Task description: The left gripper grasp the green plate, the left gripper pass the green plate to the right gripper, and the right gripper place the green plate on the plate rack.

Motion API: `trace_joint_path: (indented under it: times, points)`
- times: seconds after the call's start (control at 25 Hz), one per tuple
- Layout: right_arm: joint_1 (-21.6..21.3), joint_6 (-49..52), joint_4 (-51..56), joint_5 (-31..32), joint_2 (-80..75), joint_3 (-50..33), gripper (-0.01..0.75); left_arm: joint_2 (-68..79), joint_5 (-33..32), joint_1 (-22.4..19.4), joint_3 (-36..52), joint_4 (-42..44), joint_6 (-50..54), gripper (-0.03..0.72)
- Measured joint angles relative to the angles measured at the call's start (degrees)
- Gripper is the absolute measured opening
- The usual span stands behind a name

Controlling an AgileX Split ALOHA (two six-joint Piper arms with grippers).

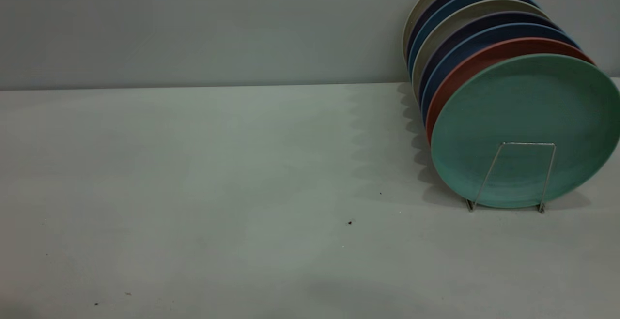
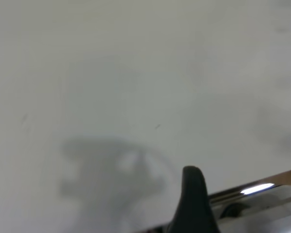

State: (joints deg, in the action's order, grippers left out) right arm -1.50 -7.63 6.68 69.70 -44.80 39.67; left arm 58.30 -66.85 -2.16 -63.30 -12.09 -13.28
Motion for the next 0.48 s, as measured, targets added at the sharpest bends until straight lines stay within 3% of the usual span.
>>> trace_joint_path:
  times: [0.24, 0.48]
  points:
    - [0.00, 6.97, -7.52, -3.67, 8.73, -11.09, 0.363, -2.41, 0.00, 0.00, 14.46, 4.03, 2.99, 0.589]
    - [0.00, 7.63, -7.70, -5.76, 13.05, -12.43, 0.363, -4.60, 0.33, 0.00, 28.60, 6.71, 5.22, 0.589]
